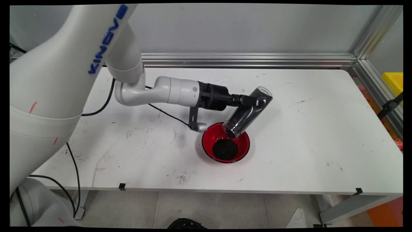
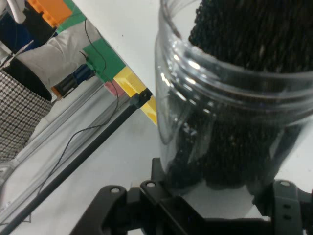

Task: Pour the black seasoning powder in the red bowl

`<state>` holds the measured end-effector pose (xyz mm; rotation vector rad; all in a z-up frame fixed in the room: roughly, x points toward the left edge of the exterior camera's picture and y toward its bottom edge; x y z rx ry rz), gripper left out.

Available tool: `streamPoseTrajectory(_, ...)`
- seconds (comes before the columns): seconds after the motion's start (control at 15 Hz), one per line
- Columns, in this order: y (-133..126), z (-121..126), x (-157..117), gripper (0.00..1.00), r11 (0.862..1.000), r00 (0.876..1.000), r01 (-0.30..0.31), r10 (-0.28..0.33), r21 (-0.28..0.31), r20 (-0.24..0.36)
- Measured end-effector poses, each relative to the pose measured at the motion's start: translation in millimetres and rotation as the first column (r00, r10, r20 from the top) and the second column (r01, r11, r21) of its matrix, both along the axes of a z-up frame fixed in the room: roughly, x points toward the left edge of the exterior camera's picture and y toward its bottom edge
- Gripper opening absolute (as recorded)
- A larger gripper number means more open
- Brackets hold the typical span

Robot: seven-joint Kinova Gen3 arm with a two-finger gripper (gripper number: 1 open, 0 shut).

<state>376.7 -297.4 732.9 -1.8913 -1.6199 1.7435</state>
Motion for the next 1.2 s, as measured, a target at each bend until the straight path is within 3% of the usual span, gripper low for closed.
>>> streamPoseTrajectory(0.73, -0.2, 9.1, 4.9, 0.00, 0.987, 0.994, -0.080, 0.090, 0.137, -0.066)
streamPoseTrajectory(1.2, -1.9, 10.3, 5.6, 0.00, 0.960, 0.982, -0.117, 0.150, 0.253, -0.113)
